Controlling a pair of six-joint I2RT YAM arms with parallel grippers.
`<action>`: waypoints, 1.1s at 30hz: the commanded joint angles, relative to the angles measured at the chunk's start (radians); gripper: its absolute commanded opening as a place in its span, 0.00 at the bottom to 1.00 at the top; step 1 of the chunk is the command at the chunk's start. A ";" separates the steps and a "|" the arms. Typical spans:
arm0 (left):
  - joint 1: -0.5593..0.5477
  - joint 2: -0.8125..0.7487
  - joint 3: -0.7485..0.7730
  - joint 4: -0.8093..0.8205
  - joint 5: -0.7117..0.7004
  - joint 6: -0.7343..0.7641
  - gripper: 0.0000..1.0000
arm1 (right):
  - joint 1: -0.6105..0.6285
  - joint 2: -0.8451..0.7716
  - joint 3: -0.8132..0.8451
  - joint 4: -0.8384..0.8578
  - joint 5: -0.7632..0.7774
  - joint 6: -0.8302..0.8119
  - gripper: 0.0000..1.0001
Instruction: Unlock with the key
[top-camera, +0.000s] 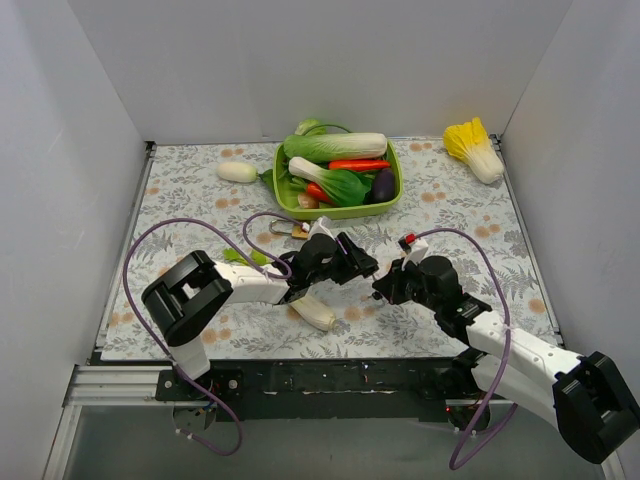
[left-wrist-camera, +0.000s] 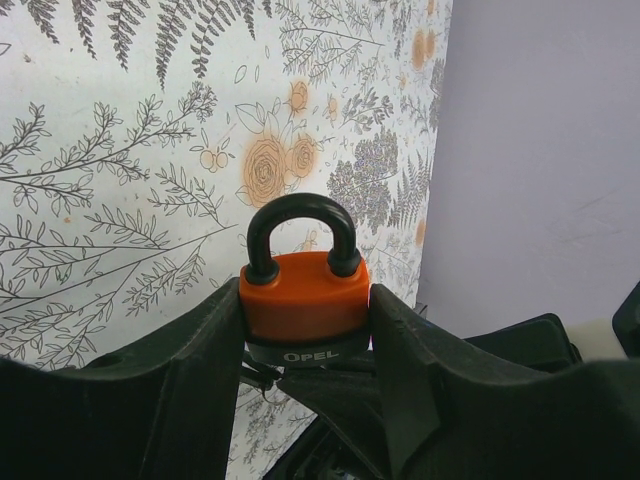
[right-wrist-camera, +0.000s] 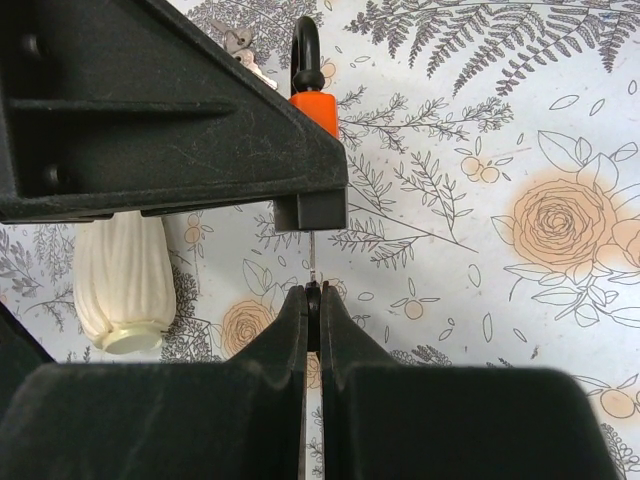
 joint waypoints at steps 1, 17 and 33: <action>-0.044 -0.011 0.019 -0.028 0.243 0.013 0.00 | -0.032 -0.035 0.033 0.128 0.162 -0.051 0.01; -0.053 0.009 0.027 -0.042 0.300 0.076 0.00 | -0.113 -0.044 0.108 0.056 0.056 -0.069 0.01; -0.091 0.019 0.076 -0.053 0.314 0.067 0.00 | -0.136 -0.046 0.073 0.117 0.124 -0.092 0.01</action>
